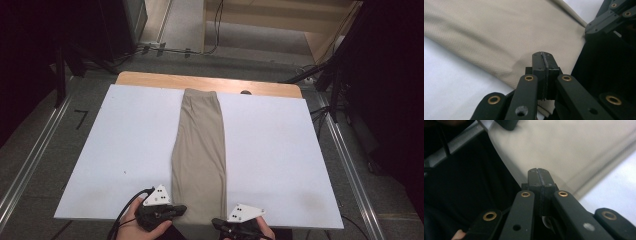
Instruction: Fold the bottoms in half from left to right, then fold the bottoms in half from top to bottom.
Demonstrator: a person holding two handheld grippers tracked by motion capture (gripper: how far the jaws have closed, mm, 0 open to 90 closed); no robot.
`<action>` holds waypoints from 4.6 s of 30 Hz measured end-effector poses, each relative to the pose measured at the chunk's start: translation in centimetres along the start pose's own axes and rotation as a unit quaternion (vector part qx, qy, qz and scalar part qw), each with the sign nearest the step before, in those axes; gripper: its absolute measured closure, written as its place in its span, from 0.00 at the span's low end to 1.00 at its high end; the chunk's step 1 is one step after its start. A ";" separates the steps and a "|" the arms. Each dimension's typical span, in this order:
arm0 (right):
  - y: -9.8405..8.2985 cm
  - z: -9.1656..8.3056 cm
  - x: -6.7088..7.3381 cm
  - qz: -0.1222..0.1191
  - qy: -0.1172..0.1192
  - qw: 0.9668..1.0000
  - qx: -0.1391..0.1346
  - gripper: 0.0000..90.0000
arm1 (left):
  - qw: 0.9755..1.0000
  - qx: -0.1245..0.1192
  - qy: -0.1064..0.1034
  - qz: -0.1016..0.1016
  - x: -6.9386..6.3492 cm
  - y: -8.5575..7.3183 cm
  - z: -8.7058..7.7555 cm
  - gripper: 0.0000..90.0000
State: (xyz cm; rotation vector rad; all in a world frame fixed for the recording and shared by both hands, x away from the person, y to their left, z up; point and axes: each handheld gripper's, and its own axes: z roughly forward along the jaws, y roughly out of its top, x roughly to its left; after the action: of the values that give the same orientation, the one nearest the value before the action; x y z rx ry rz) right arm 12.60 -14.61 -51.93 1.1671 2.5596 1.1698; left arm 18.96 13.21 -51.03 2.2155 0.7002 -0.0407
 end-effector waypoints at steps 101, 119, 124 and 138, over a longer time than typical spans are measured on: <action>24.7 12.8 -29.6 0.180 -0.113 0.976 -0.049 0.65 | 0.991 -0.109 0.042 -0.070 18.7 15.2 0.7 0.06; 24.9 14.4 -29.1 0.155 -0.139 0.977 -0.038 0.93 | 0.990 -0.067 0.090 -0.089 24.3 20.0 4.0 0.22; 24.7 14.3 -29.5 0.150 -0.124 0.980 -0.040 0.96 | 0.988 -0.038 0.120 -0.092 26.1 21.4 5.6 0.28; 24.8 14.5 -28.9 0.121 -0.146 0.981 -0.032 0.97 | 0.973 0.000 0.191 -0.132 29.5 21.5 8.6 0.46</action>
State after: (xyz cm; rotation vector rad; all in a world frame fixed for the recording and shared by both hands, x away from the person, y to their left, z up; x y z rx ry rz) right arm 53.40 -15.19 -51.39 1.5408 2.1957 1.0238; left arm 56.23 9.63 -49.48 2.1361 1.2024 0.2589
